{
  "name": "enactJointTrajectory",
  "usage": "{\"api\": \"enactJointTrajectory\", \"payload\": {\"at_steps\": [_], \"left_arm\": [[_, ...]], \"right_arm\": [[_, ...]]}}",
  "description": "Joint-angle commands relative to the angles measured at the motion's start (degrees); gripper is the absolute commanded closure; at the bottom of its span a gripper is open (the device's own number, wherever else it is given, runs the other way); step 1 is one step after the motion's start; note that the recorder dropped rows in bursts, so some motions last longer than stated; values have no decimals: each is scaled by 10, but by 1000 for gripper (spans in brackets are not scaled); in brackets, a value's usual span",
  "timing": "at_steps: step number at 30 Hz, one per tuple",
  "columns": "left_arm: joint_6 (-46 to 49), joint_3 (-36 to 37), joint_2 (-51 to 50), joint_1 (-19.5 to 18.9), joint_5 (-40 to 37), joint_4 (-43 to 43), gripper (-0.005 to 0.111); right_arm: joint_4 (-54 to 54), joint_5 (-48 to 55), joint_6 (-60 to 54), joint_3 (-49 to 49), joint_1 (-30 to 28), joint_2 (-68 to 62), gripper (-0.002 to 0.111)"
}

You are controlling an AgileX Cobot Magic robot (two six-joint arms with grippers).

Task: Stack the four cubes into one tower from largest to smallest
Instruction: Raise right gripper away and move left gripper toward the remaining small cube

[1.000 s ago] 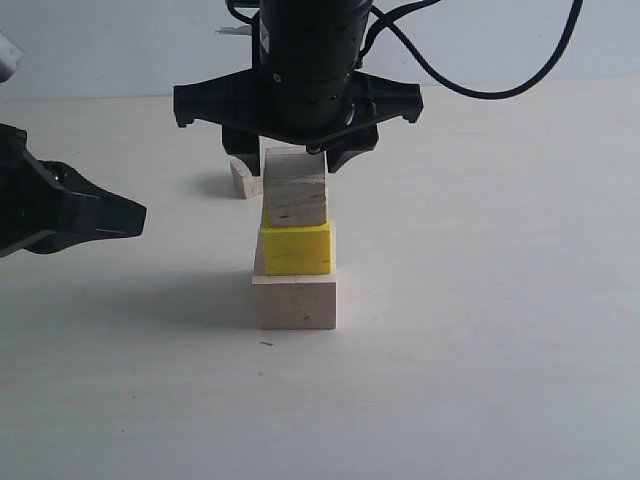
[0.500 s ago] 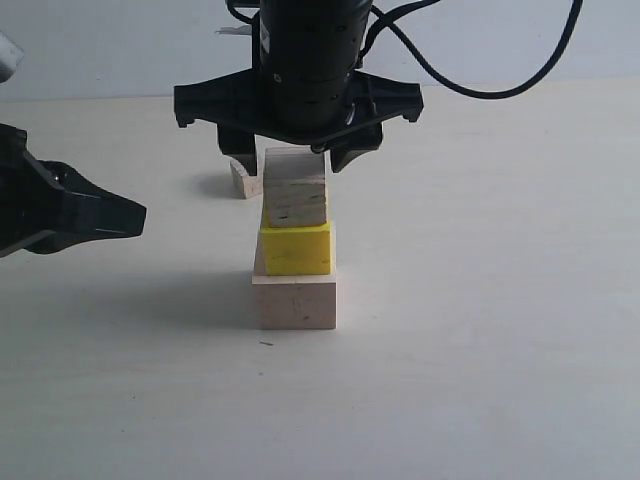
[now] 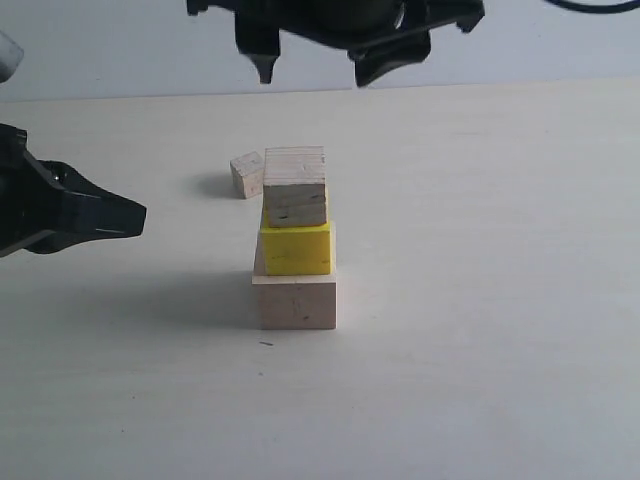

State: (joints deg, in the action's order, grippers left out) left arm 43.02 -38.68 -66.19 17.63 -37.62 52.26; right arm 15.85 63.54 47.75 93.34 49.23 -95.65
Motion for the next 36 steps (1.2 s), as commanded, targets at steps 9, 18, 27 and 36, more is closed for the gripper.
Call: {"api": "enactJointTrajectory", "payload": {"at_steps": [9,18,27,36], "left_arm": [[2,0,3,2,10,1,107],[0,-17,-4,-1,87,-8,107],[-47,-167,-96,-82,20,-86,107],[10,-355,-256,-97,-98,-105,88]], "right_arm": [[159,17,-43,1,0,49,108],[154,52,-43,0,0,51,108],[141,64,-43,-67,0,85,108],[97,51,-43,-181,0,167,108]]}}
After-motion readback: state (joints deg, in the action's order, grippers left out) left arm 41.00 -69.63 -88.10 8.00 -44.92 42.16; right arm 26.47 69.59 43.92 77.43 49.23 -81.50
